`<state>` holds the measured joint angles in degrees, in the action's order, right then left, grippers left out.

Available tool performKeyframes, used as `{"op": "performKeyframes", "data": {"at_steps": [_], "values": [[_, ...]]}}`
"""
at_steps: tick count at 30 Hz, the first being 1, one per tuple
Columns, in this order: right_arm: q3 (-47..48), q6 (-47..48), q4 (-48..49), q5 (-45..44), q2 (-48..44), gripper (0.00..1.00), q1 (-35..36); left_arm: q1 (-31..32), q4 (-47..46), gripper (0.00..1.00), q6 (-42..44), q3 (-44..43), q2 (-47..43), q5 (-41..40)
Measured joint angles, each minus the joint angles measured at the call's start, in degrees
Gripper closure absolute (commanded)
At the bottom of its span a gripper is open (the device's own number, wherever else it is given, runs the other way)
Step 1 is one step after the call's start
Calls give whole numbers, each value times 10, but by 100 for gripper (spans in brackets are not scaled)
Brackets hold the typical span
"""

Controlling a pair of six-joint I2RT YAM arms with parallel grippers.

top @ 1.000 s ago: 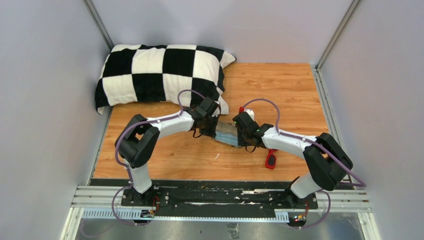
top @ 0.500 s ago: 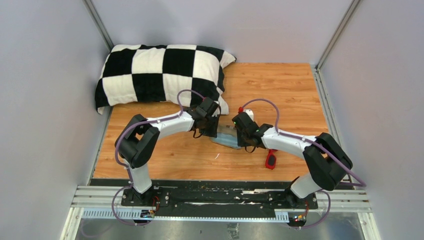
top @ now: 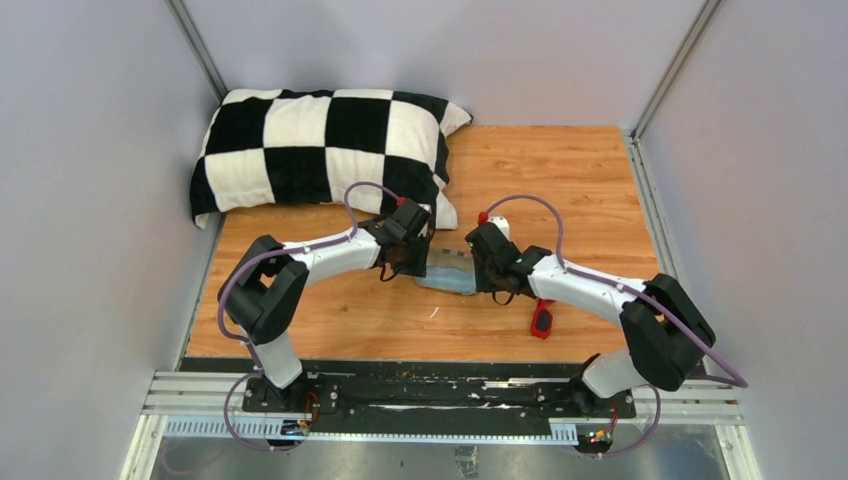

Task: Organize the sunglasses
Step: Place the glasses cleaning cloth in the sunglasses case, then adjust the sunglasses case at the center of the board.

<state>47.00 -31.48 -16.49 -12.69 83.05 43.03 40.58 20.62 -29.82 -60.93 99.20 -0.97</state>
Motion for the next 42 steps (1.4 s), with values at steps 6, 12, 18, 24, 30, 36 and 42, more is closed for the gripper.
{"op": "performKeyframes", "data": {"at_steps": [6,12,18,24,30,36,42], "values": [[0,0,-29,-11,-41,62,0,0,-3,66,-4,4,0,-1],[0,0,-56,-47,-108,57,0,0,-8,66,-4,8,-2,-1],[0,-3,-86,-82,-150,51,-18,0,-9,66,-4,9,-19,16],[-37,-24,-133,-71,-212,30,-136,0,-13,66,-4,9,-22,39],[-109,-35,-162,-20,-261,30,-213,0,-25,66,-4,9,-5,61],[-130,-32,-155,38,-224,38,-222,0,-27,67,-4,9,-1,73],[-130,-25,-135,59,-185,55,-242,0,-27,67,-4,9,-1,75]]}}
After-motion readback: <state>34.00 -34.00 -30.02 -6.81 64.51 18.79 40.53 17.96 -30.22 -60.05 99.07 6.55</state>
